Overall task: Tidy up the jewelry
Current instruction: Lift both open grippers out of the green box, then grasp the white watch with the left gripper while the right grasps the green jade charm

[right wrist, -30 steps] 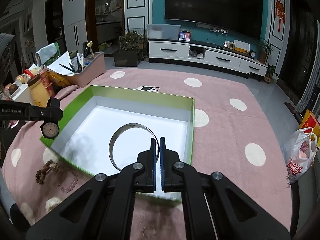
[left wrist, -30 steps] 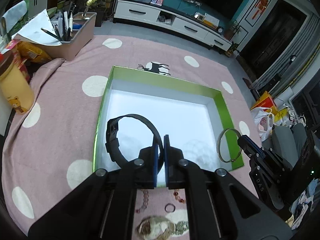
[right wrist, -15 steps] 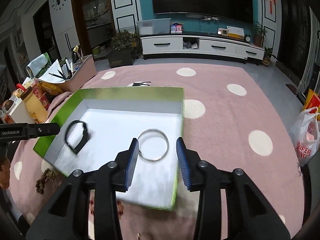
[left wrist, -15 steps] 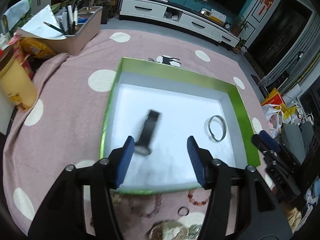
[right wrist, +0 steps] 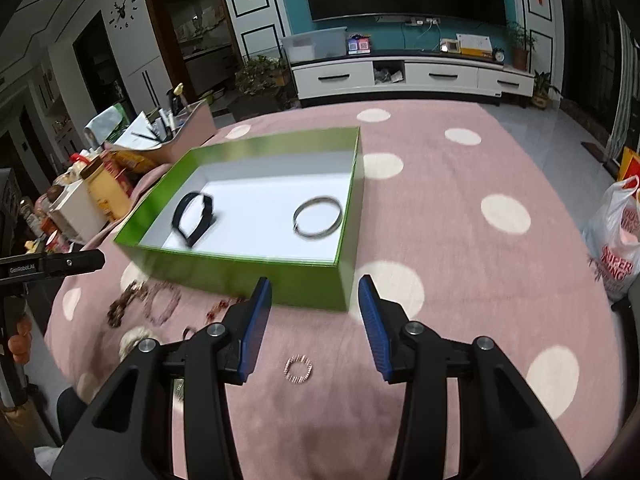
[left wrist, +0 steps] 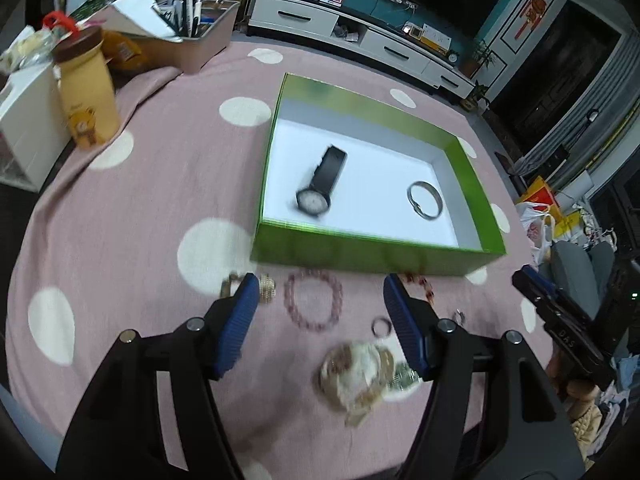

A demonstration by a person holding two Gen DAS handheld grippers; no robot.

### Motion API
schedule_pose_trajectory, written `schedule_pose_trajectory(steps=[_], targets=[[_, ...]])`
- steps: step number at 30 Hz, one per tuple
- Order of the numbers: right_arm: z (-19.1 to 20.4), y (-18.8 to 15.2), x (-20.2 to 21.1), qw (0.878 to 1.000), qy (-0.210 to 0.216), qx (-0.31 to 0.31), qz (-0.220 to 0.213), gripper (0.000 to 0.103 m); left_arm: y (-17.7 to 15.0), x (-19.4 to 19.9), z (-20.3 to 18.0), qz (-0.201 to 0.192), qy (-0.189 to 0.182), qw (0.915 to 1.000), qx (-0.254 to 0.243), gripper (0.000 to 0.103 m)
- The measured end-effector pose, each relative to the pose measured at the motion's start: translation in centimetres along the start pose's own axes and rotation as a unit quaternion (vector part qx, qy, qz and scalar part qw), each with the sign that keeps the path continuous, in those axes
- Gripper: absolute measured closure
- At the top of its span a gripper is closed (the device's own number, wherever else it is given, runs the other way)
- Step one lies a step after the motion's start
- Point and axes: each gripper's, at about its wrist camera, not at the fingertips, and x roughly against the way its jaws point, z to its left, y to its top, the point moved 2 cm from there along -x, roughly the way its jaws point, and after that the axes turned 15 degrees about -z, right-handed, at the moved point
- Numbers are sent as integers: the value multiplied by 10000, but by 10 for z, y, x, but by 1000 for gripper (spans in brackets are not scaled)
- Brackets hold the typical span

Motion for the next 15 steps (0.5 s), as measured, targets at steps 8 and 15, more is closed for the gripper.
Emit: schedule_pose_trajectory(steps=[8, 15], targets=[[19, -32, 9, 9990, 283, 58, 341, 48, -40, 10, -3, 237, -30, 9997, -13, 35], [39, -56, 11, 9959, 606, 234, 624, 48, -71, 0, -8, 507, 25, 9986, -147, 35]])
